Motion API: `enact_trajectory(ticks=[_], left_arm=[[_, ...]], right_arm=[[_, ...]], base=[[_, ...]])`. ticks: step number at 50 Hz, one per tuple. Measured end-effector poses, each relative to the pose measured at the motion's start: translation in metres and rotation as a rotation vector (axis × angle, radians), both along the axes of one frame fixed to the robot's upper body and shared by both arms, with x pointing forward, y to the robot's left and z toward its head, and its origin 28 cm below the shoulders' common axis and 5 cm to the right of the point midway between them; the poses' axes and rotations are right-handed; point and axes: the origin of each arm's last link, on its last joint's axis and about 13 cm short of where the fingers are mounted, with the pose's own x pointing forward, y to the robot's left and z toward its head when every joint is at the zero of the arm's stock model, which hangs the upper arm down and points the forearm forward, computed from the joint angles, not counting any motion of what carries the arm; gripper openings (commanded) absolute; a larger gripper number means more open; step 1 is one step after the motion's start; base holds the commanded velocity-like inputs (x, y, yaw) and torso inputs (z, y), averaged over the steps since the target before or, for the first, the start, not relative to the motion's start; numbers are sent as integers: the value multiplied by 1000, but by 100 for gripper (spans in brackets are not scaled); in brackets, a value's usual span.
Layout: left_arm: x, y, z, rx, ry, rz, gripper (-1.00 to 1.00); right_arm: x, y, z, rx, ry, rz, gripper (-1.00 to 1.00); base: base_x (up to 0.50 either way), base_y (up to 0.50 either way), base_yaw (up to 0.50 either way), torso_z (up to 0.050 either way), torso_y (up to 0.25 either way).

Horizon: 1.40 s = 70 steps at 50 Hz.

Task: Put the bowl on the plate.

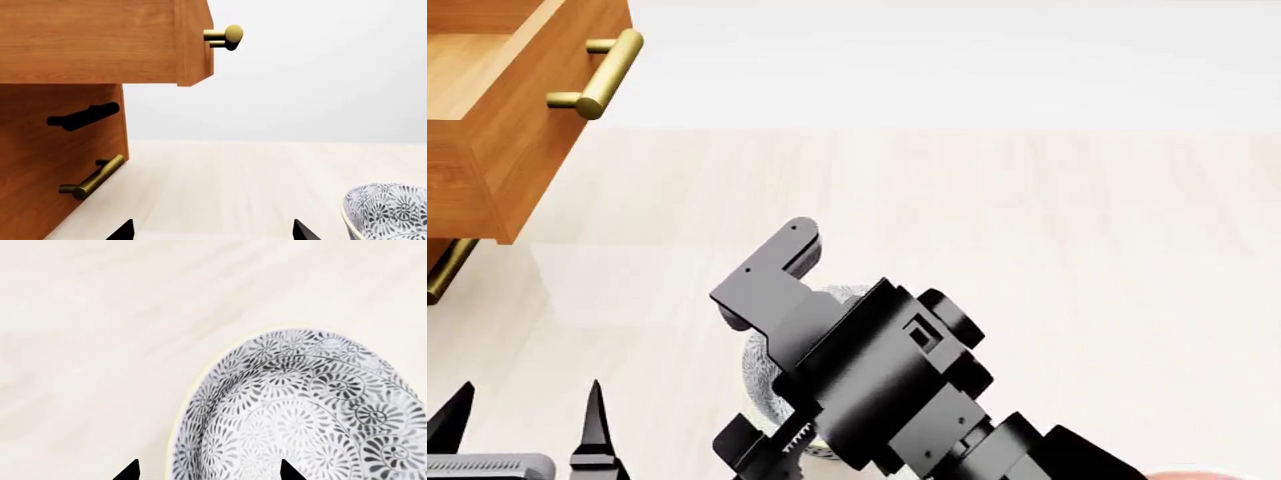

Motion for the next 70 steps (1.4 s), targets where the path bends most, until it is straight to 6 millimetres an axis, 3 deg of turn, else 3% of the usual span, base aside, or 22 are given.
enact_trajectory(ticks=[48, 49, 70], left_arm=[[0, -1, 2, 1, 0, -1, 100], [0, -1, 2, 1, 1, -1, 100], [0, -1, 1, -1, 2, 0, 100]], right_arm=[[10, 8, -35, -92, 79, 34, 100], [10, 8, -35, -94, 78, 35, -100], [12, 10, -35, -117, 39, 47, -100]], base=[[0, 0, 0, 0, 0], [0, 0, 0, 0, 0], [0, 0, 0, 0, 0]])
